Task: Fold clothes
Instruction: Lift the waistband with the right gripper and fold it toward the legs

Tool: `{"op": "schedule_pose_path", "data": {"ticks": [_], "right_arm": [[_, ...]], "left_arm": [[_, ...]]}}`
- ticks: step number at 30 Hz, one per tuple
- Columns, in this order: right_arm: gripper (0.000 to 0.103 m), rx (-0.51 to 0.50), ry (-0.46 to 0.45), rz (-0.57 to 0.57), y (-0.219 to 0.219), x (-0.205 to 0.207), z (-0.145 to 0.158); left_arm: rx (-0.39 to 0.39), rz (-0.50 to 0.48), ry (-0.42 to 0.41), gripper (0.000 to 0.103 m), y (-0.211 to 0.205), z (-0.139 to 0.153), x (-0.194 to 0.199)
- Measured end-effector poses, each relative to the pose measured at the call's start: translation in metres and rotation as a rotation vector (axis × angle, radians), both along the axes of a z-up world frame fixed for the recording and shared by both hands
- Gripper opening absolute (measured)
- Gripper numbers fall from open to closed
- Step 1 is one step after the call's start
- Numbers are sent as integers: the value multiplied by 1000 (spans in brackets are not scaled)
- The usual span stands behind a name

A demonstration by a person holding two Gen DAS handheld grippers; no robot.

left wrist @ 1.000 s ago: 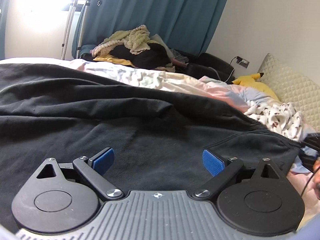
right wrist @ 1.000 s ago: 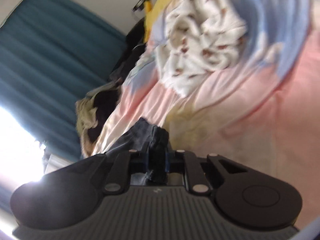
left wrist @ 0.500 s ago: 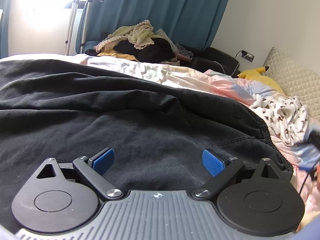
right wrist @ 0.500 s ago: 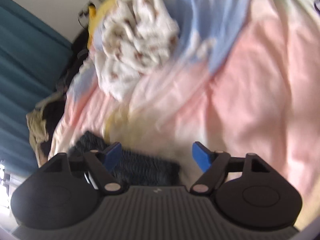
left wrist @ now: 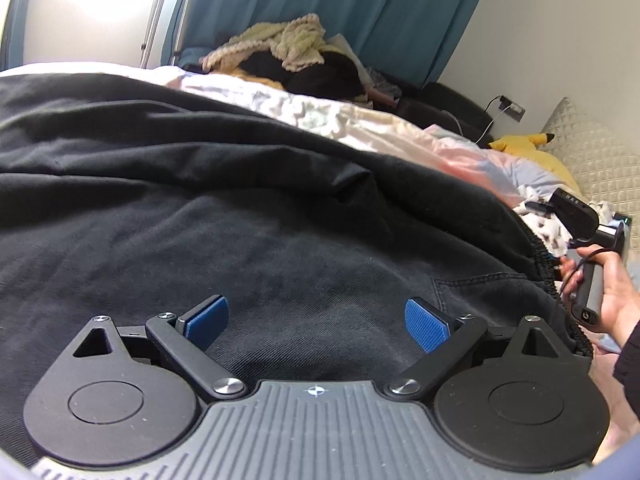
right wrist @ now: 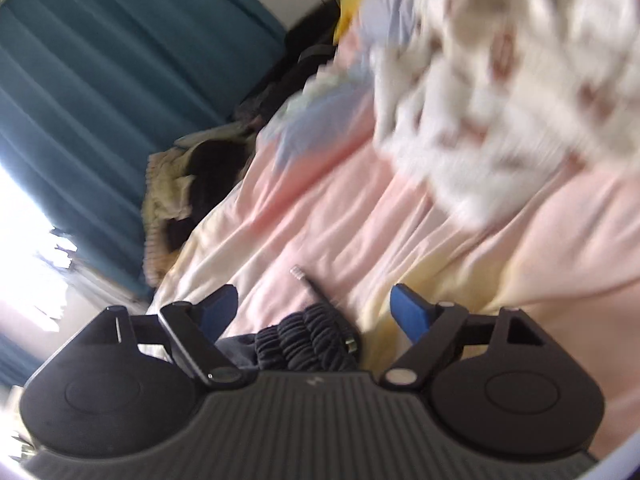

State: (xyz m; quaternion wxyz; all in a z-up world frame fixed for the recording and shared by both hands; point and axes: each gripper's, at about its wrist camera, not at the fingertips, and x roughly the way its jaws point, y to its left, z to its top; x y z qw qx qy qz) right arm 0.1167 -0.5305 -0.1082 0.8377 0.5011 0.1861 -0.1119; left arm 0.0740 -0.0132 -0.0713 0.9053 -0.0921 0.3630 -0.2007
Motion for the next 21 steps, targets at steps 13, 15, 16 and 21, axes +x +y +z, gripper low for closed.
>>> {"op": "schedule_pose_path", "data": {"ticks": [13,15,16,21], "right_arm": [[93,451,-184,176,-16,31,-32],[93,528,-125,94,-34,38,-54],[93,545,-112,93,-40,44,-60],[94,538,-113,63,-51,64,-60]], "left_arm": [[-147,46,136,96,3,-13,13],[-150,41,145,96,3,-15,14],[-144,38,146,96,3,-16,14],[-95,35,138,96,-4,-20,15]]}}
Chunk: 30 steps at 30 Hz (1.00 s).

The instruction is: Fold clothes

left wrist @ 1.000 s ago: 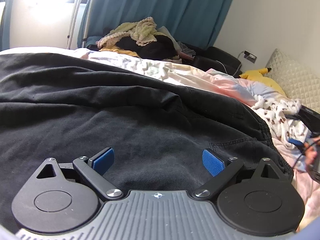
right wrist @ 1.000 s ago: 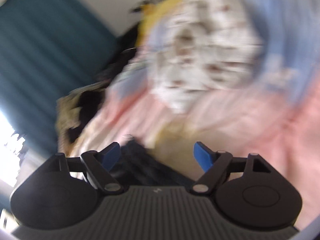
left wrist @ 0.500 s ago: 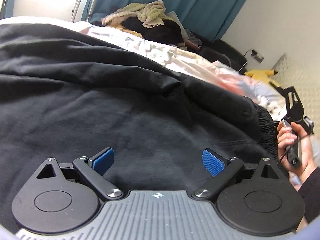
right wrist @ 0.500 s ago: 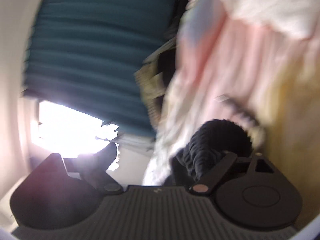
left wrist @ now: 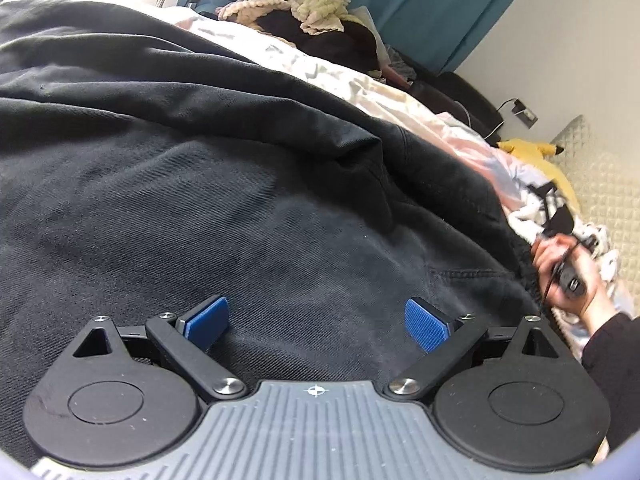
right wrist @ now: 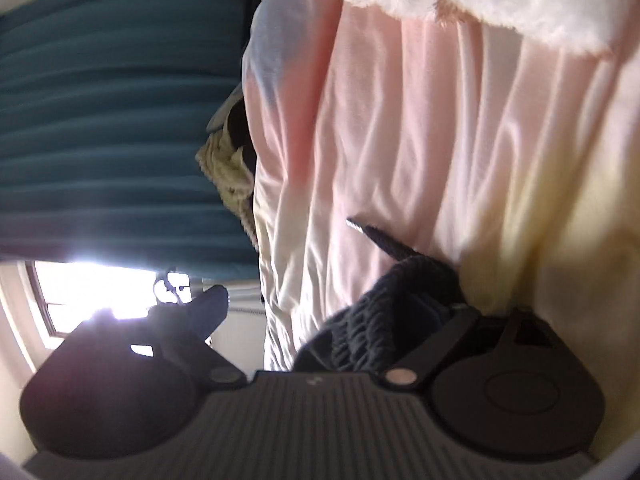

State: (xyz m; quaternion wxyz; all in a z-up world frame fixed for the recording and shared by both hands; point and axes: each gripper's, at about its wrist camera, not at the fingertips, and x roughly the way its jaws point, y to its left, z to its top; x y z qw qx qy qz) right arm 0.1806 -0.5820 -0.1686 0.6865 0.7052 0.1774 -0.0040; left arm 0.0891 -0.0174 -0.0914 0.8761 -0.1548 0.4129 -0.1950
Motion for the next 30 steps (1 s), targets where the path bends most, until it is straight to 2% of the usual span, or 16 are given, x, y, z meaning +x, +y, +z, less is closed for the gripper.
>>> {"op": "schedule_pose_path", "data": {"ticks": [1,3,6,8,9,11,12,14,17,18,21,22,24,30], "right_arm": [[94,-4,-32,-15,0,1,4],[90,-25,-177,-20,1,2,19],[89,-61,-491,-42,1,-6,57],[89,-148,-706,-50,6,-18,87],[89,-203,-735,-54,7,-22,96],[90,-278,-685,-73,7,-23,100],[90,-302,-610,-89,5,-22,96],[94,-303,-343,-122,-6,-15,68],[94,-304,-128,-120,-18,-15,22],[93,-324,-84,-121,-20,-16,14],[96,-467,-46,-126,-22,-26,24],[101,-550,-34,-138,-17,-29,34],[103,-694,-15,-158,-4,-35,50],[103,-862,12,-50,62,-71,77]], "left_arm": [[1,2,-2,96,0,0,1],[-7,8,-3,96,1,0,1],[-31,19,-1,96,3,0,1],[-46,23,1,96,5,0,1],[-49,22,1,96,5,1,1],[-50,18,-1,96,5,1,0],[-49,15,-3,96,5,1,-1],[-47,12,-8,96,4,2,-1],[-34,14,-24,96,3,3,-1],[-27,17,-33,96,3,4,-1],[5,23,-59,96,0,4,-1],[18,20,-67,96,-1,4,-1],[32,18,-77,96,-1,6,-2],[44,35,-116,96,6,13,-9]]}}
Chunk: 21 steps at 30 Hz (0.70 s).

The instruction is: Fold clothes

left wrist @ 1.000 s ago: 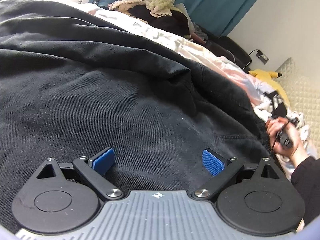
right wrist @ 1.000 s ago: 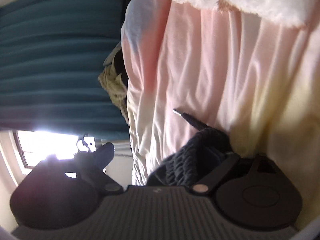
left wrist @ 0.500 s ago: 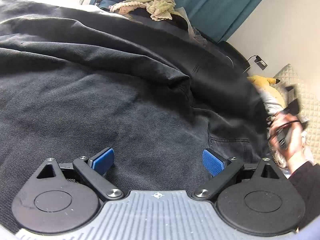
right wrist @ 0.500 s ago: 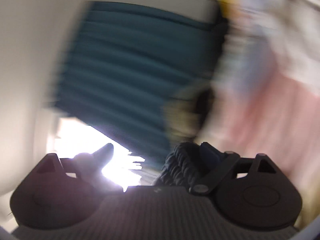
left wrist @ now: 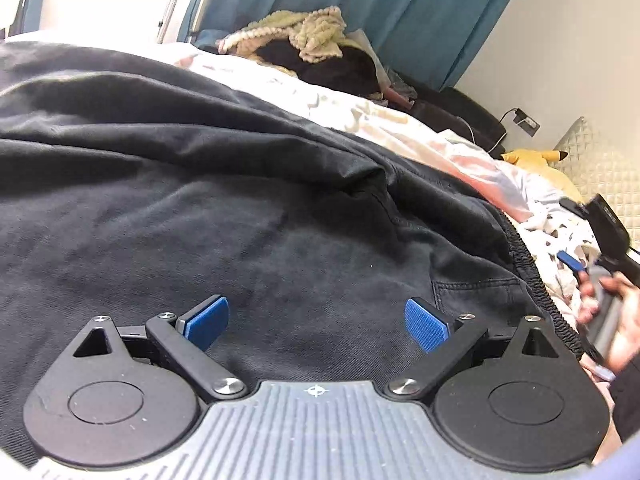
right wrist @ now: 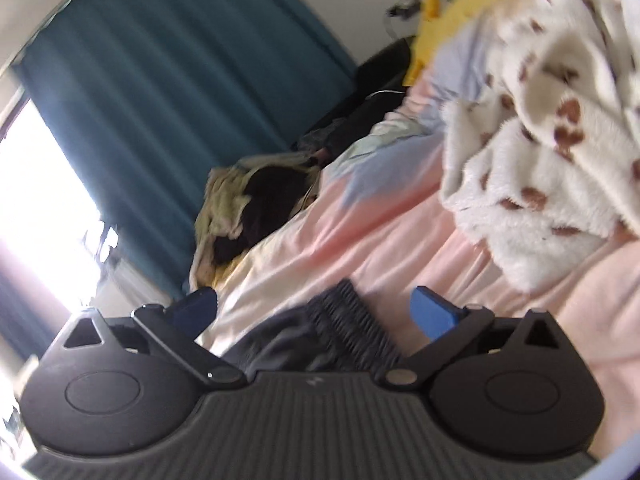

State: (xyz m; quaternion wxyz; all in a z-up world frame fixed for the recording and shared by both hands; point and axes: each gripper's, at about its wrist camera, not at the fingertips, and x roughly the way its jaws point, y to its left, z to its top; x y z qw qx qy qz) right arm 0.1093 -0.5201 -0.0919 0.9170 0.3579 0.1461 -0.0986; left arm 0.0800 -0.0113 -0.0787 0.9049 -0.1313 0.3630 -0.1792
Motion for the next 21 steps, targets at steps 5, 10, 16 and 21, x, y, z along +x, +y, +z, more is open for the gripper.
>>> {"op": "schedule_pose_path", "data": {"ticks": [5,10,16,21], "right_arm": [[103,-171,18,124,63,-43,39],[103,-330,60,213,136,-91,69],[103,-343,18,211,187,-144,83],[103,-479,10,170,219,-177,89]], "left_arm": [[75,14,-115,96,-2,15,-20],[104,1,-186,96,-3,26,-39],[188,85,-305,96,9,46,-69],[108,147,-297,96,41,59,-97]]}}
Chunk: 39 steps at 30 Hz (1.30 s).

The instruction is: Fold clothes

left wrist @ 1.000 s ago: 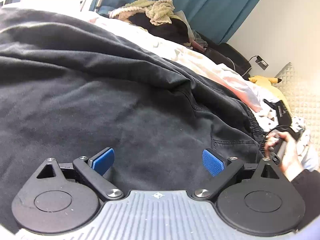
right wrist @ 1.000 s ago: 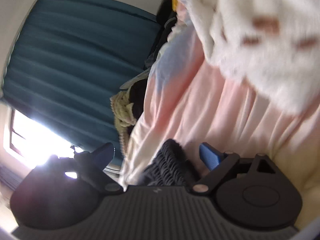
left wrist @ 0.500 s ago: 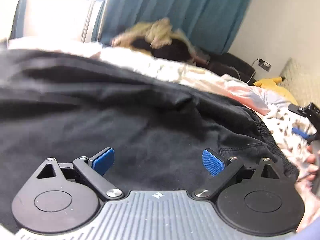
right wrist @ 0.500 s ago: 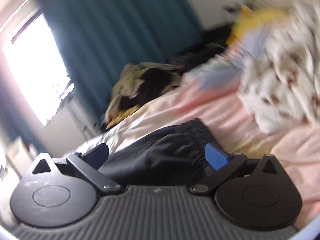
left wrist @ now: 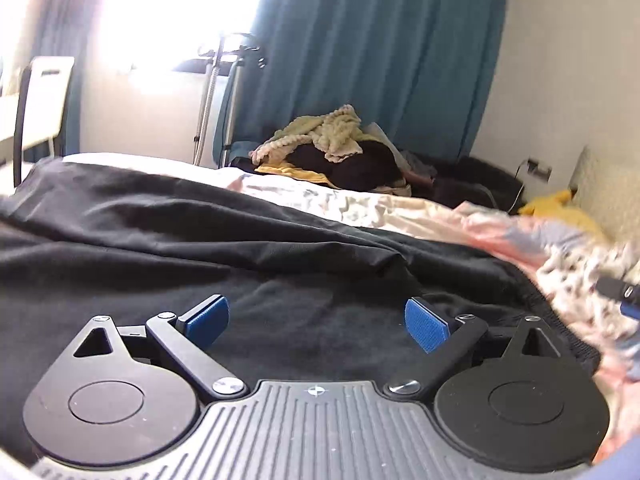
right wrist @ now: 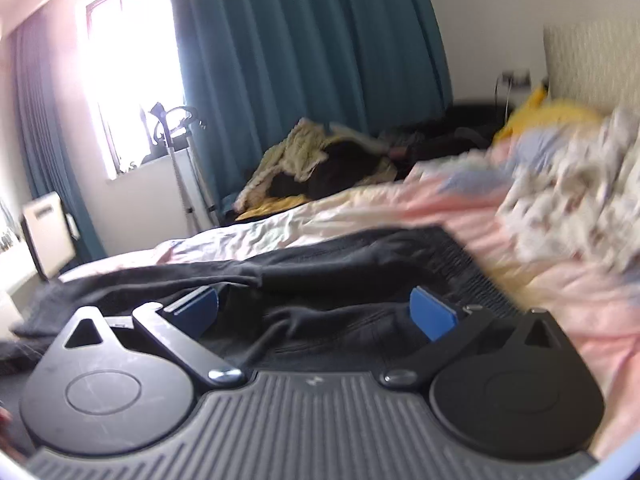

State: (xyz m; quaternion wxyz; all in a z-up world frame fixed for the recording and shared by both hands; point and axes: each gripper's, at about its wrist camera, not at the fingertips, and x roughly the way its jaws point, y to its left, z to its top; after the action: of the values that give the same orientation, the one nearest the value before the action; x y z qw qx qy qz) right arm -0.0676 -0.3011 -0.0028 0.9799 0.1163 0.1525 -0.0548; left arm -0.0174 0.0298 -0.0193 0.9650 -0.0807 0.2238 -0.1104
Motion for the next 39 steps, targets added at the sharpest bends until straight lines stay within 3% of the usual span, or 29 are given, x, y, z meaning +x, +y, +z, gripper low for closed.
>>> {"op": "schedule_pose_path", "data": {"ticks": [4,9,13,17,22,27,31,34,39], "right_arm": [[103,21,-39,23,1,-10,9],[103,83,-74,24,-20,-27,24],[103,125,-101,57,-59,-40,46],[103,67,-61,23,-106,-51,63],[103,311,124,20,-168,-59,34],[103,536,266,-3,-199,-62,-24],[103,673,401,-38,-208,-50,-73],[103,739,417,-17,-211,-46,-93],[103,832,419,-19,-216,-38,-105]], "left_arm": [[66,23,-83,96,20,25,-24],[13,96,-132,96,95,74,-31],[-25,180,-77,96,171,87,-33],[-47,318,45,96,251,68,-32],[-442,431,264,96,357,7,-32],[-645,508,359,96,407,-38,-28],[-720,539,389,96,420,-57,-25],[-766,544,373,96,422,-61,-20],[-814,445,364,93,433,-58,-12]]}}
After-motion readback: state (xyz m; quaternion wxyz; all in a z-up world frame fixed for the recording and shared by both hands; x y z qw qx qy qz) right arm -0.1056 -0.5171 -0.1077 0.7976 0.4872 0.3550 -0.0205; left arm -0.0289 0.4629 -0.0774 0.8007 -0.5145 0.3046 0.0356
